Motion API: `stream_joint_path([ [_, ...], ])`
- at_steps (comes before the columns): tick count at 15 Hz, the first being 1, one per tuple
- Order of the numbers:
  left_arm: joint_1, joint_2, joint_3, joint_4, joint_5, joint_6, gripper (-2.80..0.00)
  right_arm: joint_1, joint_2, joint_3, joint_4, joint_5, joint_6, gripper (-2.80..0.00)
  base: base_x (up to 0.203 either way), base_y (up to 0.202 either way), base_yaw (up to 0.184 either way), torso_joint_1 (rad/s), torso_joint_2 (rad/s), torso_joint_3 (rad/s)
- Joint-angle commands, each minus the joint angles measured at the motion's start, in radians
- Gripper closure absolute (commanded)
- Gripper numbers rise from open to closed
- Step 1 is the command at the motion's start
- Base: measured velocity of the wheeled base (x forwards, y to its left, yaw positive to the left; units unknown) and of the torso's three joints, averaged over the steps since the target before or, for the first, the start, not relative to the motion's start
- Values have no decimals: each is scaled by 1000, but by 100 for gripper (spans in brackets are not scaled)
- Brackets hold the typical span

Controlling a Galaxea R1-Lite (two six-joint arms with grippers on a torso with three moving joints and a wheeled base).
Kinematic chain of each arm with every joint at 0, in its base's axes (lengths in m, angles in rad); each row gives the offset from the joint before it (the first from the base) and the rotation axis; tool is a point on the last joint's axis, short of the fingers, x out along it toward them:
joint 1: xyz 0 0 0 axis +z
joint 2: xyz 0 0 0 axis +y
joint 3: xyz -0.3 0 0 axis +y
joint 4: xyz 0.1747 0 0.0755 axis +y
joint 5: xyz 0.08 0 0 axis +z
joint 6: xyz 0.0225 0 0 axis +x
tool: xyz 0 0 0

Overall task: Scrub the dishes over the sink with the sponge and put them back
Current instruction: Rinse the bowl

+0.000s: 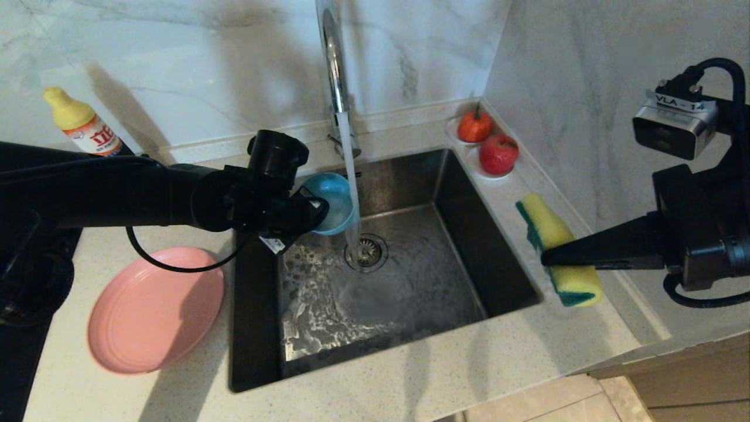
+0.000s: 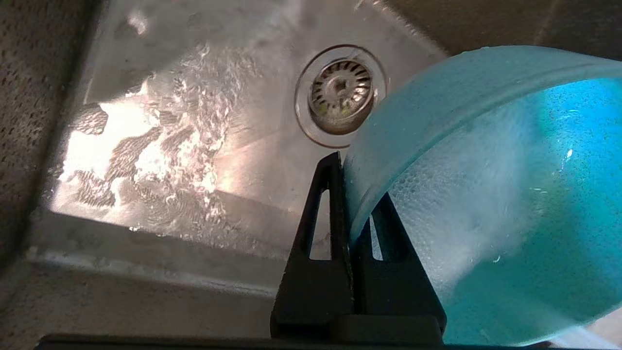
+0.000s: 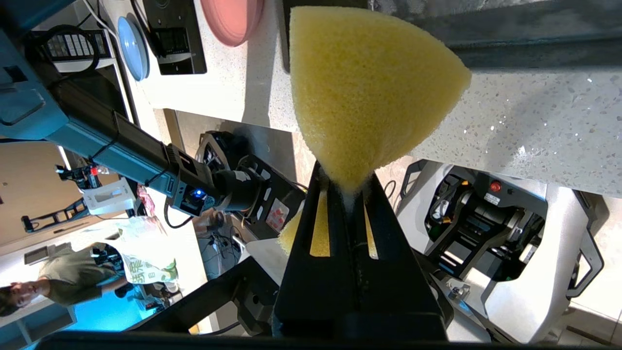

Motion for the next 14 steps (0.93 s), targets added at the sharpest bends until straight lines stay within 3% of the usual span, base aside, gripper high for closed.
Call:
stream_joint_path([
  [1,-3,11,10,2,0,-6,0,0,-1,-2,3,2,4,0,0,0,0,0,0,0],
  [14,-54,9,28,38,7,36,0,0,-17,3,4,3,8,0,0,0,0,0,0,0],
])
